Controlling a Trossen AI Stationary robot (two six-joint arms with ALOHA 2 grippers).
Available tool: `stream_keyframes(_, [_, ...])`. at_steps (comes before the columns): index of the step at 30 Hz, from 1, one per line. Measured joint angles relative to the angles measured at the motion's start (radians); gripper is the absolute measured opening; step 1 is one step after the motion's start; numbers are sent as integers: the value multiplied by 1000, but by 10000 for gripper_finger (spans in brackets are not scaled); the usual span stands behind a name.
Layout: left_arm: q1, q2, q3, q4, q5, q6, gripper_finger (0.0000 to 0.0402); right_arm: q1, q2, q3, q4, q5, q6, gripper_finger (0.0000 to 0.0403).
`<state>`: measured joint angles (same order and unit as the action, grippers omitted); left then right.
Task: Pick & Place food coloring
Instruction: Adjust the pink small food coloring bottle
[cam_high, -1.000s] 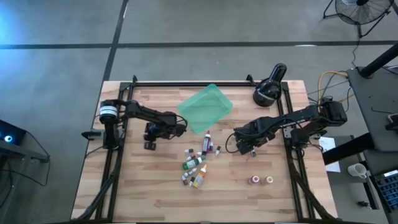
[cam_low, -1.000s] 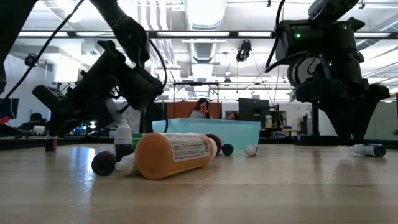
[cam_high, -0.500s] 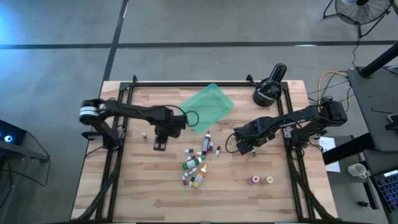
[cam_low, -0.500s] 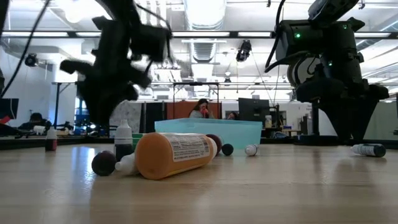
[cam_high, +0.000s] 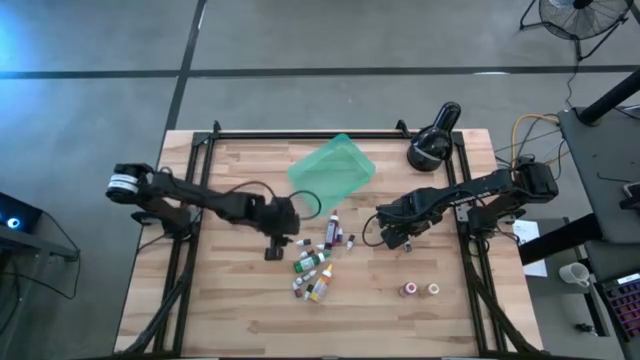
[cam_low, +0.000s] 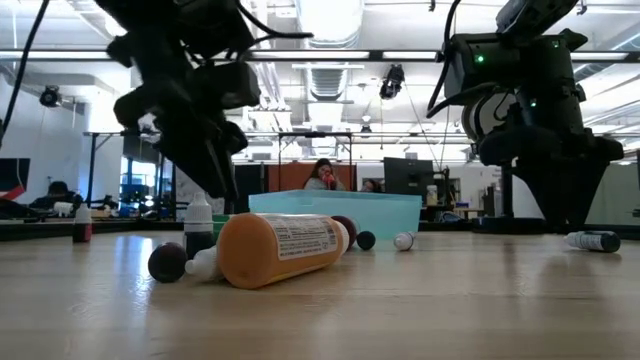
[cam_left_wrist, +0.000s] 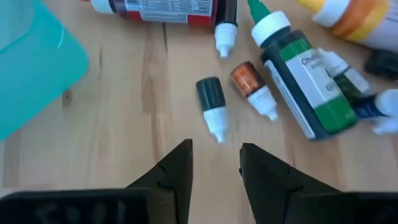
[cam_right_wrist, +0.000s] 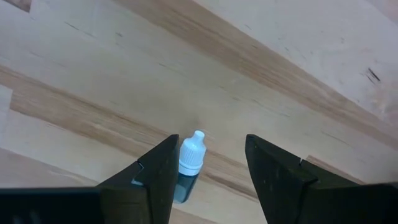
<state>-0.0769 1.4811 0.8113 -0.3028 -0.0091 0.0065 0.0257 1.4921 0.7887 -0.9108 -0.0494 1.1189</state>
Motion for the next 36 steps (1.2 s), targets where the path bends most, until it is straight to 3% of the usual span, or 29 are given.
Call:
stream_keyframes(4, [-37, 34, -5, 40, -93, -37, 106, 0, 0, 0, 0, 0, -26, 178])
stream_keyframes(19, [-51, 184, 31, 96, -95, -141, 106, 0, 0, -2, -1, 0, -49, 178])
stream_keyframes(36, [-51, 207, 32, 154, -86, -188, 96, 0, 0, -4, 0, 0, -46, 178])
